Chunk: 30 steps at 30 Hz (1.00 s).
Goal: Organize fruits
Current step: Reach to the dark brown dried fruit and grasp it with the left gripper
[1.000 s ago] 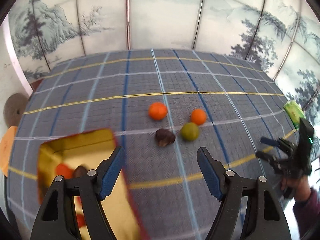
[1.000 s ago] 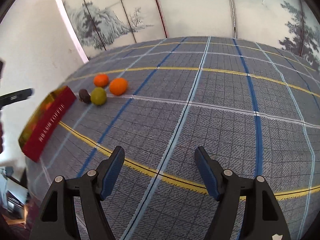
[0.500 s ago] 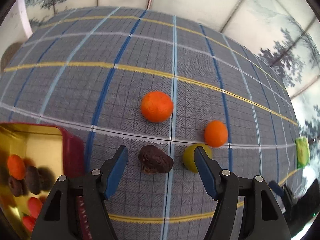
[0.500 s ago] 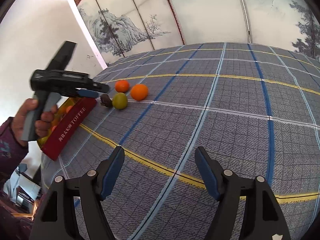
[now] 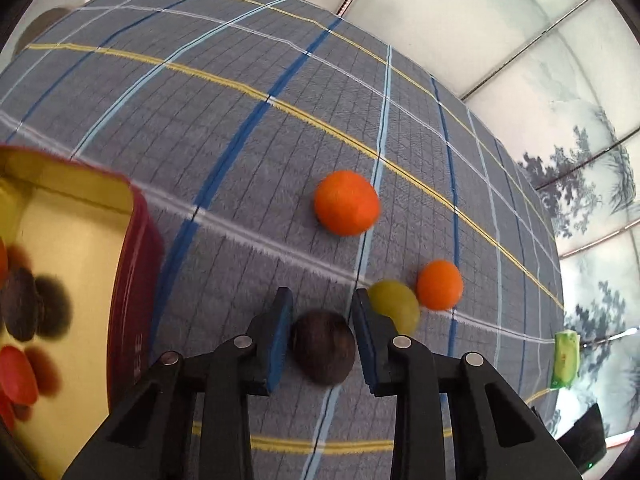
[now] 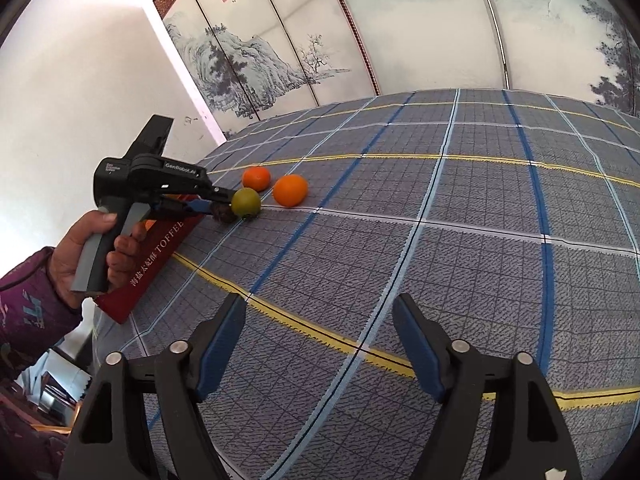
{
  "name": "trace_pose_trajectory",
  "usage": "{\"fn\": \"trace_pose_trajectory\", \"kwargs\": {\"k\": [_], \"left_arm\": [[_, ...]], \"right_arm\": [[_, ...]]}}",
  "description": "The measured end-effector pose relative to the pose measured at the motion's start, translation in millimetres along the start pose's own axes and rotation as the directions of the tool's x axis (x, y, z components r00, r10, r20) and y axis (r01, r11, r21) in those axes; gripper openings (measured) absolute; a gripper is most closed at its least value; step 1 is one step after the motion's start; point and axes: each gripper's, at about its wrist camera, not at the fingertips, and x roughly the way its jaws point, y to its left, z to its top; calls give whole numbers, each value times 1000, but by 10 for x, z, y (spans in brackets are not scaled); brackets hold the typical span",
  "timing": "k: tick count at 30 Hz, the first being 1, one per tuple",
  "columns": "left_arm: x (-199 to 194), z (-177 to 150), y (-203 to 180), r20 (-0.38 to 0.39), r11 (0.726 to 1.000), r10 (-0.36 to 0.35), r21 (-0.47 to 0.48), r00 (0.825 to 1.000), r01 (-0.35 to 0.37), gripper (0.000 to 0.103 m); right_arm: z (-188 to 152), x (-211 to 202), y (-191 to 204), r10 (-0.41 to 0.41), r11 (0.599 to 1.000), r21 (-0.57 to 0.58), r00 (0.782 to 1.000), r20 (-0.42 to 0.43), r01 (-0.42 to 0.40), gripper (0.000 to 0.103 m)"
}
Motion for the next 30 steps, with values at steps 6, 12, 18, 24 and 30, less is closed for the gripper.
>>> {"fn": "trace_pose_trajectory", "kwargs": {"k": [6, 12, 18, 24, 30], "left_arm": [[-45, -119, 2, 24, 1000, -1, -17, 1000, 2, 32], [-136, -187, -59, 47, 999, 17, 39, 999, -19, 34], [-145, -332, -119, 43, 990, 68, 121, 997, -72, 45], [-157, -488, -150, 80, 980, 77, 178, 994, -90, 57], [-92, -607, -306, 148, 925, 177, 312, 973, -216, 57]], "right_arm": [[1, 7, -1, -7, 1000, 2, 1000, -4, 7, 77], [9, 9, 11, -6, 1000, 1, 1000, -6, 6, 77], [4, -5, 6, -1, 1000, -1, 1000, 1, 1, 80], [-6, -12, 9, 3, 1000, -2, 1000, 2, -3, 81], [-3, -9, 13, 3, 1000, -1, 1000, 2, -3, 81]]}}
